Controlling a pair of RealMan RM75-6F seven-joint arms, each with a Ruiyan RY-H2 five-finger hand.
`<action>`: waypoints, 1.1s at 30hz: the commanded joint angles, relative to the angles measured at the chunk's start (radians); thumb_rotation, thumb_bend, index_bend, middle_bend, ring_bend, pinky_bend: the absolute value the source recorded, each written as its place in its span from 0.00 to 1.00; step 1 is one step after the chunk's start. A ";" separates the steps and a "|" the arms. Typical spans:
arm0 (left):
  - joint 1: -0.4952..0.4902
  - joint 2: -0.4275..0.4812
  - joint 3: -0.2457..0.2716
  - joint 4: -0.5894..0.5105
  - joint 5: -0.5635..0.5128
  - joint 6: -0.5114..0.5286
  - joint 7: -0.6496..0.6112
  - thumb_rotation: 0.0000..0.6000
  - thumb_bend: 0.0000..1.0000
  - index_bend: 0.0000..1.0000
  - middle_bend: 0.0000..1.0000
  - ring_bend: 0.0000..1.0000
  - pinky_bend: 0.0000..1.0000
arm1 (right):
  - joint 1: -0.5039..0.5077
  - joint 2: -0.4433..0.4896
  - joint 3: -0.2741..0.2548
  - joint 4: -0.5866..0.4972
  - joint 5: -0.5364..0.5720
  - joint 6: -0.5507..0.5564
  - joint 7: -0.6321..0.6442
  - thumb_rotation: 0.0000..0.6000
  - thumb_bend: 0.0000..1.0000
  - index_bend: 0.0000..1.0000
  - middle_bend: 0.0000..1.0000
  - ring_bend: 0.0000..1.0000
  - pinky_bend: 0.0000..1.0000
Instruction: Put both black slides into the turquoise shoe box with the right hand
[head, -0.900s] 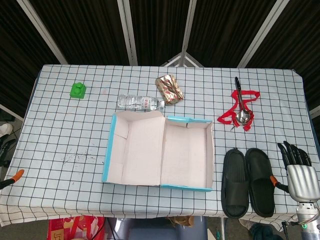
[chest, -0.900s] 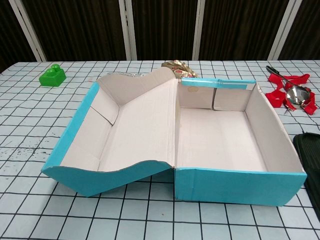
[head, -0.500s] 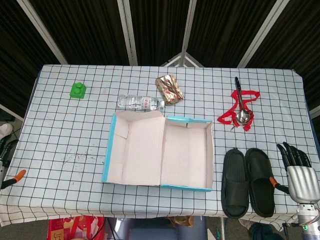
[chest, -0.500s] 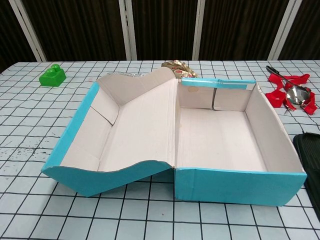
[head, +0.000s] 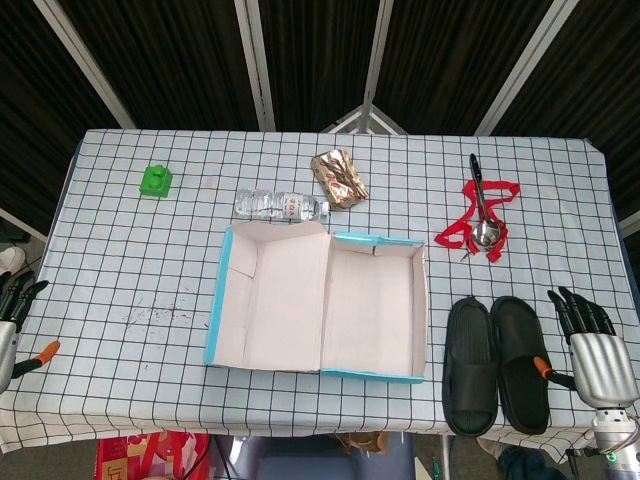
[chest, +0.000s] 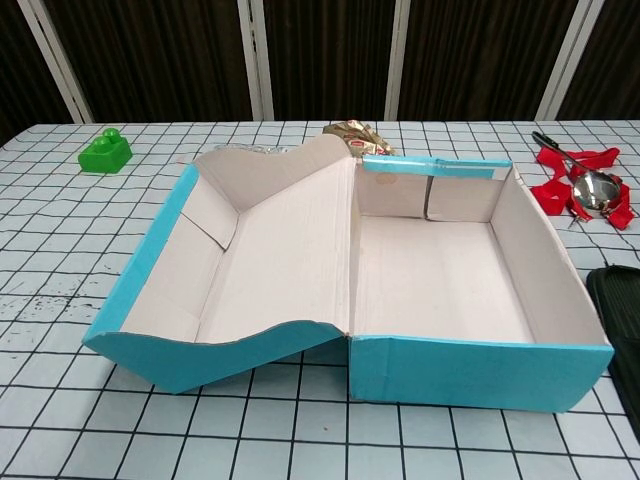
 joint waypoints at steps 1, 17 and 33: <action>-0.001 -0.002 -0.002 0.001 -0.002 0.000 0.000 1.00 0.24 0.16 0.07 0.00 0.09 | 0.002 0.004 -0.007 0.000 -0.009 -0.007 0.014 1.00 0.20 0.09 0.07 0.09 0.12; 0.000 0.005 -0.008 -0.016 -0.036 -0.019 0.005 1.00 0.24 0.16 0.07 0.00 0.09 | -0.117 0.001 -0.177 -0.026 -0.158 0.056 0.016 1.00 0.20 0.09 0.07 0.07 0.10; 0.004 0.020 -0.020 -0.021 -0.071 -0.025 -0.016 1.00 0.24 0.16 0.07 0.00 0.09 | -0.191 -0.190 -0.254 0.043 -0.220 0.033 -0.089 1.00 0.20 0.02 0.04 0.03 0.09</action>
